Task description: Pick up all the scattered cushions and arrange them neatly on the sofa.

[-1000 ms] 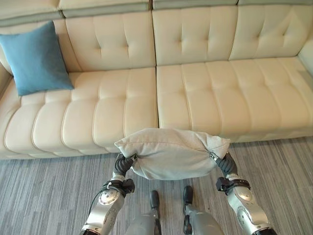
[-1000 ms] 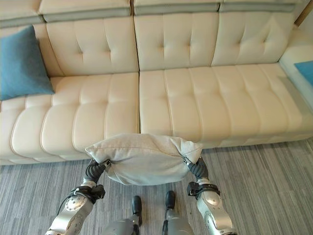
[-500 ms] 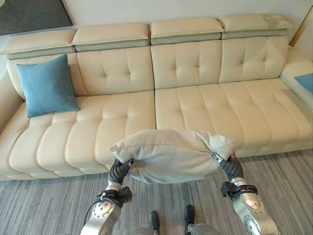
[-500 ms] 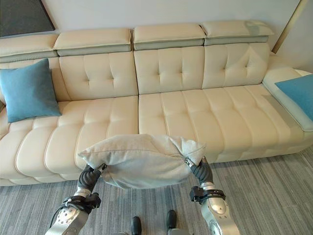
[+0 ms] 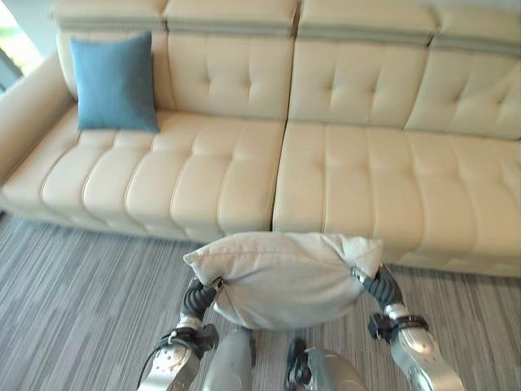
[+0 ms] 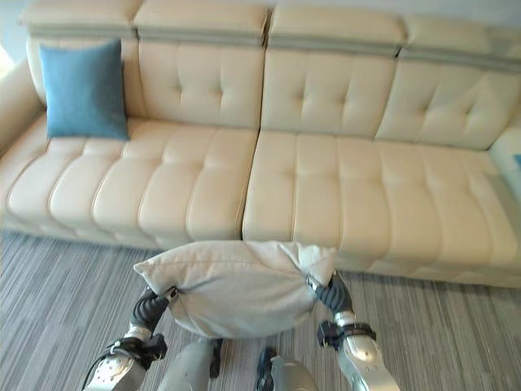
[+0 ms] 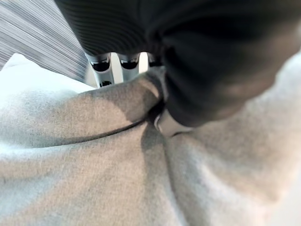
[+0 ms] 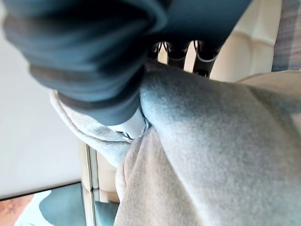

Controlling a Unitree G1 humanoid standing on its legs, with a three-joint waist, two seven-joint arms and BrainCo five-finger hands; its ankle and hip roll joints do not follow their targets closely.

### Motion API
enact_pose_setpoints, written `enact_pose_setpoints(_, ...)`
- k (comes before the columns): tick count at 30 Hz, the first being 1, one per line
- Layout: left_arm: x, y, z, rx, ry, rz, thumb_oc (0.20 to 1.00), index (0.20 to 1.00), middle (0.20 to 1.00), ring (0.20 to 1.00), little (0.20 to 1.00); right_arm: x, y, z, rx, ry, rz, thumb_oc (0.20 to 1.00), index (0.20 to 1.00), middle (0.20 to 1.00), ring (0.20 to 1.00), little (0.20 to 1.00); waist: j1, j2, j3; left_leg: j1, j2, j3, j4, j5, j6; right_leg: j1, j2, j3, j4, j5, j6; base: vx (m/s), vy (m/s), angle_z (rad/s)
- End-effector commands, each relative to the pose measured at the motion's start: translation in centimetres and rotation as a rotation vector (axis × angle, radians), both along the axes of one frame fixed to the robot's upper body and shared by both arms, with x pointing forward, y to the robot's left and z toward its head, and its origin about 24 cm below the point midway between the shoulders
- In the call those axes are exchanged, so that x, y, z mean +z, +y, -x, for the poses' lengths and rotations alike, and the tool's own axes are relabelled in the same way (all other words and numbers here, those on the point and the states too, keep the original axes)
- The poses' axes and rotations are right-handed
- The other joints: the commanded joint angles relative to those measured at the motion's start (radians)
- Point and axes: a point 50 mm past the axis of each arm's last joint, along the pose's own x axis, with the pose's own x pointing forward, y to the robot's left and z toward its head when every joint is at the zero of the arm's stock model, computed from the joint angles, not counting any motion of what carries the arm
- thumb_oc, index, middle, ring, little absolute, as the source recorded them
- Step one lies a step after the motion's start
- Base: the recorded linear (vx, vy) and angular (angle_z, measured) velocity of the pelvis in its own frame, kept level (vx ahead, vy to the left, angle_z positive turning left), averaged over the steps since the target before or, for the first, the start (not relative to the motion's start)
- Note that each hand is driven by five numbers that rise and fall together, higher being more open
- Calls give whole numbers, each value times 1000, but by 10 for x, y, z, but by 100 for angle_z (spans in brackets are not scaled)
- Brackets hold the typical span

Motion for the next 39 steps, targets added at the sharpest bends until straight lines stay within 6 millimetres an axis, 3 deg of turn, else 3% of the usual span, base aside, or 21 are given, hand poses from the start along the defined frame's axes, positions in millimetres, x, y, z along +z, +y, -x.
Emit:
enact_pose_setpoints(1, 48, 5, -26, 8, -275, -38, 200, 200, 200, 200, 200, 45, 4, -17, 27, -252, 8, 200, 200, 200, 200, 200, -19, 17, -73, -2, -2, 50, -52, 174, -22, 259, 10, -44, -157, -121, 87, 554, 182, -5)
enact_pose_setpoints(2, 45, 8, -23, 24, -264, -33, 200, 200, 200, 200, 200, 42, 7, -14, 46, -240, 23, 200, 200, 200, 200, 200, -14, 10, -107, 38, -1, 54, -52, 182, 3, 289, -3, -34, -154, -129, 100, 548, 182, -22)
enact_pose_setpoints(3, 45, 8, -23, 24, -264, -33, 200, 200, 200, 200, 200, 42, 7, -14, 46, -240, 23, 200, 200, 200, 200, 200, -15, 11, -109, 36, 0, 52, -52, 183, 3, 287, -1, -35, -154, -129, 99, 746, 297, -52)
enact_pose_setpoints(4, 45, 7, -24, 18, -264, -31, 200, 200, 200, 200, 200, 42, 8, -13, 48, -242, 43, 200, 200, 200, 200, 200, -15, -1, -137, 74, -27, 56, -52, 169, 28, 287, -41, -37, -83, -137, 127, 588, 272, -55)
enact_pose_setpoints(6, 45, 7, -27, 5, -262, -53, 200, 200, 200, 200, 200, 40, 11, -13, 53, -237, 37, 200, 200, 200, 200, 200, -19, -17, -140, 135, -56, 77, -52, 132, 67, 238, -94, -32, 109, -54, 164, 582, 313, -41)
enact_pose_setpoints(9, 50, 14, -29, 11, -275, -90, 200, 200, 200, 200, 200, 44, 20, -18, 72, -261, 24, 200, 200, 200, 200, 200, -26, -28, -116, 194, -79, 113, -52, 68, 129, 90, -165, -9, 388, 119, 202, 281, 263, -44)
enact_pose_setpoints(11, 51, 14, -30, 12, -280, -94, 200, 200, 200, 200, 200, 43, 23, -19, 79, -254, 23, 200, 200, 200, 200, 200, -28, -22, -107, 208, -82, 118, -52, 60, 137, 49, -181, -12, 449, 129, 199, 177, 166, -34)
enact_pose_setpoints(12, 52, 14, -31, 2, -282, -105, 200, 200, 200, 200, 200, 40, 24, -19, 78, -237, 26, 200, 200, 200, 200, 200, -37, -12, -94, 241, -76, 120, -52, 34, 145, -9, -164, 5, 474, 100, 181, 217, 125, -49)
enact_pose_setpoints(15, 54, 14, -31, -10, -296, -117, 200, 200, 200, 200, 200, 38, 20, -16, 66, -229, 14, 200, 200, 200, 200, 200, -42, 11, -80, 268, -62, 121, -52, 18, 138, -86, -124, -10, 361, 10, 157, 224, 95, -10)
enact_pose_setpoints(17, 52, 14, -30, -13, -287, -116, 200, 200, 200, 200, 200, 36, 18, -14, 50, -217, 0, 200, 200, 200, 200, 200, -45, 23, -70, 294, -52, 120, -52, 3, 129, -95, -92, -24, 234, -5, 153, 217, -3, -4)
enact_pose_setpoints(20, 50, 14, -28, -20, -281, -122, 200, 200, 200, 200, 200, 32, 12, -10, 30, -198, -10, 200, 200, 200, 200, 200, -52, 17, -69, 334, -58, 122, -52, -21, 116, -94, -27, 20, -92, 98, 180, 272, -61, -5)
enact_pose_setpoints(23, 50, 17, -26, -19, -283, -150, 200, 200, 200, 200, 200, 29, 7, -6, 15, -182, -3, 200, 200, 200, 200, 200, -58, 7, -74, 361, -64, 123, -52, -39, 105, -115, -15, 25, -234, 166, 203, 279, -84, -4)
enact_pose_setpoints(26, 49, 16, -27, -22, -287, -158, 200, 200, 200, 200, 200, 24, 4, -1, 4, -164, -14, 200, 200, 200, 200, 200, -61, 1, -88, 404, -68, 114, -51, -77, 96, -96, -28, -16, -257, 177, 209, 406, -142, 19)
enact_pose_setpoints(28, 46, 11, -25, -13, -278, -123, 200, 200, 200, 200, 200, 20, 1, 1, -10, -144, -29, 200, 200, 200, 200, 200, -70, 3, -116, 426, -55, 103, 0, -112, 84, -38, -21, -28, -257, 188, 186, 537, -219, 30)
enact_pose_setpoints(32, 43, 9, -25, -5, -268, -88, 200, 200, 200, 200, 200, 20, -3, 2, -20, -145, -34, 200, 200, 200, 200, 200, -79, 11, -123, 402, -31, 108, 130, -109, 55, 3, -18, -48, -256, 163, 164, 224, -143, 32)
enact_pose_setpoints(33, 41, 5, -24, -3, -261, -44, 200, 200, 200, 200, 200, 24, -6, 1, -16, -157, -35, 200, 200, 200, 200, 200, -75, 9, -92, 271, -8, 103, 449, -20, 1, 65, -13, -51, -253, 116, 119, 274, -277, 40)
enact_pose_setpoints(34, 42, 6, -23, -9, -264, -48, 200, 200, 200, 200, 200, 26, -10, 1, -15, -163, -20, 200, 200, 200, 200, 200, -64, 7, -70, 195, -23, 61, 588, 8, -12, 85, -7, -57, -243, 95, 97, 336, -326, 37)
enact_pose_setpoints(37, 41, 7, -23, -1, -253, -46, 200, 200, 200, 200, 200, 25, -11, 1, -20, -154, -13, 200, 200, 200, 200, 200, -62, -2, -65, 156, -3, 70, 564, -15, 14, 102, -15, -57, -239, 75, 89, 161, -99, -1)
enact_pose_setpoints(39, 38, 7, -21, 7, -238, -48, 200, 200, 200, 200, 200, 25, -8, -2, -23, -161, -19, 200, 200, 200, 200, 200, -53, -19, -69, 171, -5, 57, 334, -60, 47, 118, -27, -48, -239, 63, 100, 252, -9, -5)
